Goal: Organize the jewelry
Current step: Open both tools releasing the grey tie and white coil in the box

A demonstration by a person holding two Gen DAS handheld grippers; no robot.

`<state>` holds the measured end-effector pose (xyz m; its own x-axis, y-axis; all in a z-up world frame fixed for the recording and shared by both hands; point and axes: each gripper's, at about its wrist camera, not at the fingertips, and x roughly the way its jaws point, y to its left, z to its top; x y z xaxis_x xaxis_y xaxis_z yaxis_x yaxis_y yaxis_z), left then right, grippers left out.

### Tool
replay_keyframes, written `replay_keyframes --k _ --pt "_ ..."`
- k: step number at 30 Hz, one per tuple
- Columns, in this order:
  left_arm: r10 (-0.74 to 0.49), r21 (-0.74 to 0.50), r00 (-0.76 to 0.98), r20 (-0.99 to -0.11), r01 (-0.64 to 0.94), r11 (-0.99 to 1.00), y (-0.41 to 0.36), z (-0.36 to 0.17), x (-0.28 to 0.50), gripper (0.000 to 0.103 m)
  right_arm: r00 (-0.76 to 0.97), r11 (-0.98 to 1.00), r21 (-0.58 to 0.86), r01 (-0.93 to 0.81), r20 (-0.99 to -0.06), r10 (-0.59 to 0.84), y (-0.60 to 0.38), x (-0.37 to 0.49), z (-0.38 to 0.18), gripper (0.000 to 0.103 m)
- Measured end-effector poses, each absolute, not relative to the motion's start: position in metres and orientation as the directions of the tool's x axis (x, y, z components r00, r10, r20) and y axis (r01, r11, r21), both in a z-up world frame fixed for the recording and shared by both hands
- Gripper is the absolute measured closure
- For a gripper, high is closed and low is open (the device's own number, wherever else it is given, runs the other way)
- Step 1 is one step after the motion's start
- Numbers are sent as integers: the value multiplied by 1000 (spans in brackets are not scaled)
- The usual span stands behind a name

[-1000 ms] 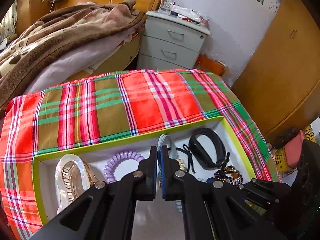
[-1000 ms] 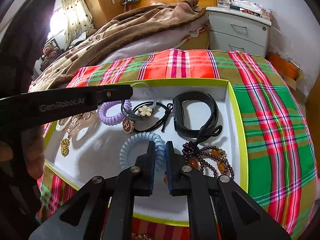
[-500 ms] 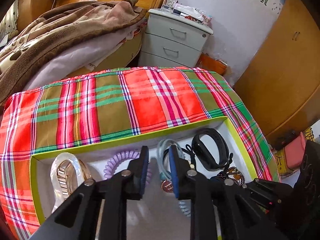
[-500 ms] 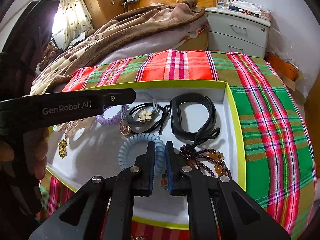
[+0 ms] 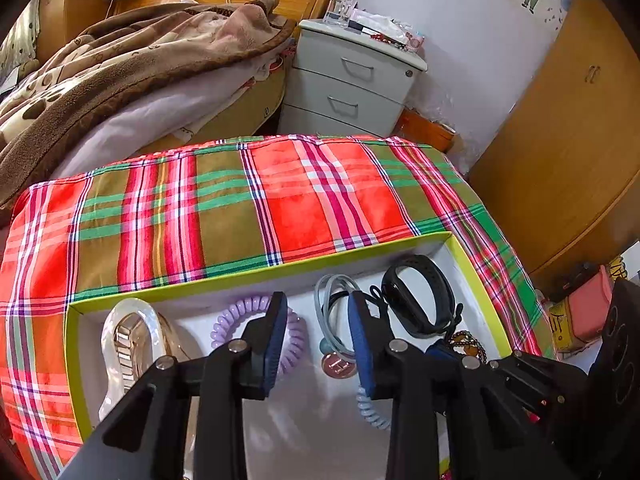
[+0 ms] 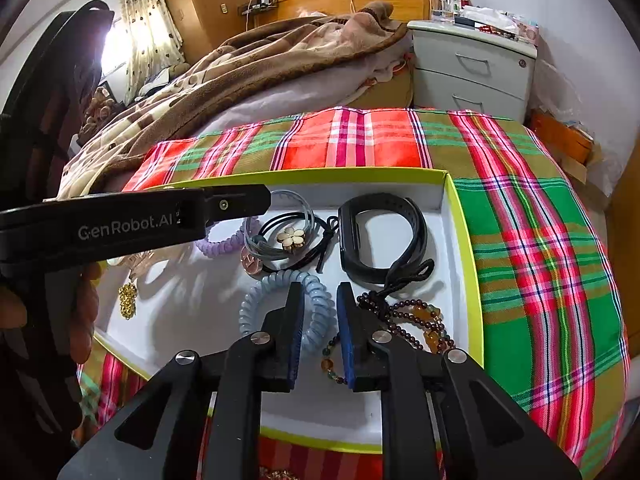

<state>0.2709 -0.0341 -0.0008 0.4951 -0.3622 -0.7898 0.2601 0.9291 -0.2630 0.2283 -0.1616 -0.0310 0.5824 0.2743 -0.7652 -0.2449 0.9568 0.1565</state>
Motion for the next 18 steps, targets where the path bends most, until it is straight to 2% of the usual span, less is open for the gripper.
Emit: replay_keyframes --k 3,18 --pt "-352 -255 501 -790 254 933 -33 2 268 67 586 956 161 -246 -761 279 -161 226 -29 74" --pt "-336 -235 542 -771 248 940 -29 24 239 65 626 963 154 -222 -734 262 -169 207 -13 72"
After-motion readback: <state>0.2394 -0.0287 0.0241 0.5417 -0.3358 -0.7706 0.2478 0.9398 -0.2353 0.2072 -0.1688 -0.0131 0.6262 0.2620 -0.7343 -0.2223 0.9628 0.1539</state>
